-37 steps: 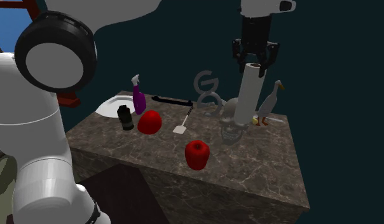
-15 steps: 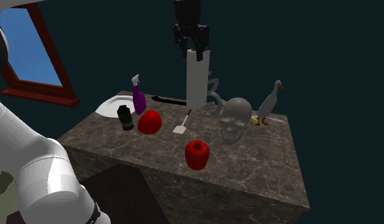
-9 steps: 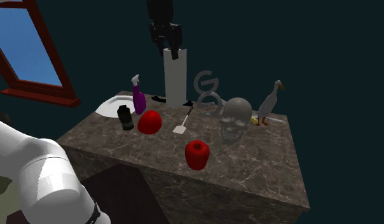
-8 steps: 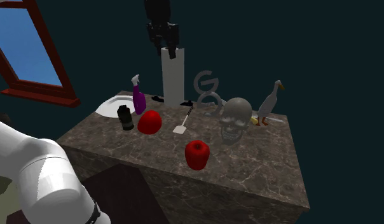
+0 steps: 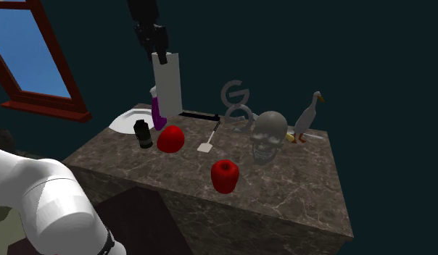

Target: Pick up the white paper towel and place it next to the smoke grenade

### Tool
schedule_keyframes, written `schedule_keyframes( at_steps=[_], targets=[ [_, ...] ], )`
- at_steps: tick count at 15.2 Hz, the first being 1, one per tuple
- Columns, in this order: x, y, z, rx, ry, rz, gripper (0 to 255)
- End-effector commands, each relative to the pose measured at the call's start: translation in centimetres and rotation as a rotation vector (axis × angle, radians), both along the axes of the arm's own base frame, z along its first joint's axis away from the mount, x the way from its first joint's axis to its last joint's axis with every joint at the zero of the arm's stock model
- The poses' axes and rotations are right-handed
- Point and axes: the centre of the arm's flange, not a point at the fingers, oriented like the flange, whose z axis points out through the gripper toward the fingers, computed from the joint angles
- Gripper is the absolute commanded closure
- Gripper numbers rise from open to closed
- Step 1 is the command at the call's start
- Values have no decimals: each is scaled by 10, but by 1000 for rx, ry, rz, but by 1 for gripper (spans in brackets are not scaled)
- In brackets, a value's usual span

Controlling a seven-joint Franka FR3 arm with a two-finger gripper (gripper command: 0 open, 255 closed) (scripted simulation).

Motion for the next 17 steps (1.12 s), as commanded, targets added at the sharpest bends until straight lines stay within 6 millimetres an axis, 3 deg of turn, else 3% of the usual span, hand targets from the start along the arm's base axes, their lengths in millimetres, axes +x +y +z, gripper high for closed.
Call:
schedule_keyframes(
  at_steps=[1,17],
  targets=[
    [-18,21,0,0,0,-2,255],
    [-157,181,1,0,0,-2,255]
  ],
)
